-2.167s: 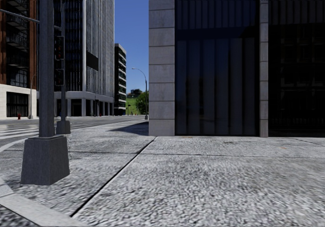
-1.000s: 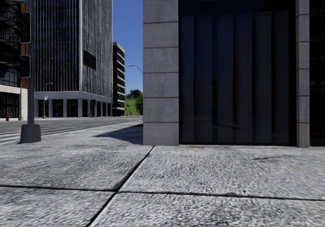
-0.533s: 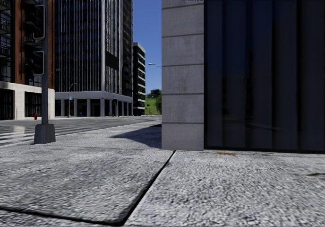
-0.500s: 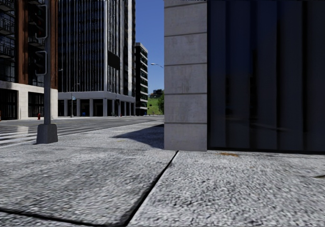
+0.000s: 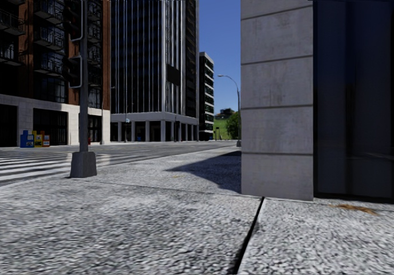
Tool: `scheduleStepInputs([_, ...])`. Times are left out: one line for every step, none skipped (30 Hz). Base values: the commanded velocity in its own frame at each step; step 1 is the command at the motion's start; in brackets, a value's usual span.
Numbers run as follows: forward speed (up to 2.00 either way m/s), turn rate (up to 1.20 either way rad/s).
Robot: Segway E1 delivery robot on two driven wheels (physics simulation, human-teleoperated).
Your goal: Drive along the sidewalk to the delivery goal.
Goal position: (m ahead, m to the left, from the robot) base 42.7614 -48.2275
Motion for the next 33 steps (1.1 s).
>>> scheduleStepInputs([2.00, 0.34])
scheduleStepInputs([2.00, 0.30])
scheduleStepInputs([2.00, 0.27])
scheduleStepInputs([2.00, 0.19])
scheduleStepInputs([2.00, 0.19])
scheduleStepInputs([2.00, 0.14])
scheduleStepInputs([2.00, 0.12])
scheduleStepInputs([2.00, 0.12])
scheduleStepInputs([2.00, 0.05])
scheduleStepInputs([2.00, 0.00])
scheduleStepInputs([2.00, 0.00])
scheduleStepInputs([2.00, 0.00])
scheduleStepInputs([2.00, 0.00])
scheduleStepInputs([2.00, 0.00])
scheduleStepInputs([2.00, 0.00])
scheduleStepInputs([2.00, 0.00])
scheduleStepInputs([2.00, 0.00])
scheduleStepInputs([2.00, 0.00])
scheduleStepInputs([2.00, 0.00])
scheduleStepInputs([2.00, 0.00])
scheduleStepInputs([2.00, 0.00])
scheduleStepInputs([2.00, 0.00])
scheduleStepInputs([2.00, 0.00])
scheduleStepInputs([2.00, 0.00])
scheduleStepInputs([2.00, 0.00])
scheduleStepInputs([2.00, 0.00])
scheduleStepInputs([2.00, 0.00])
scheduleStepInputs([2.00, 0.00])
scheduleStepInputs([2.00, 0.00])
scheduleStepInputs([2.00, 0.00])
scheduleStepInputs([2.00, 0.00])
scheduleStepInputs([2.00, 0.00])
scheduleStepInputs([2.00, 0.00])
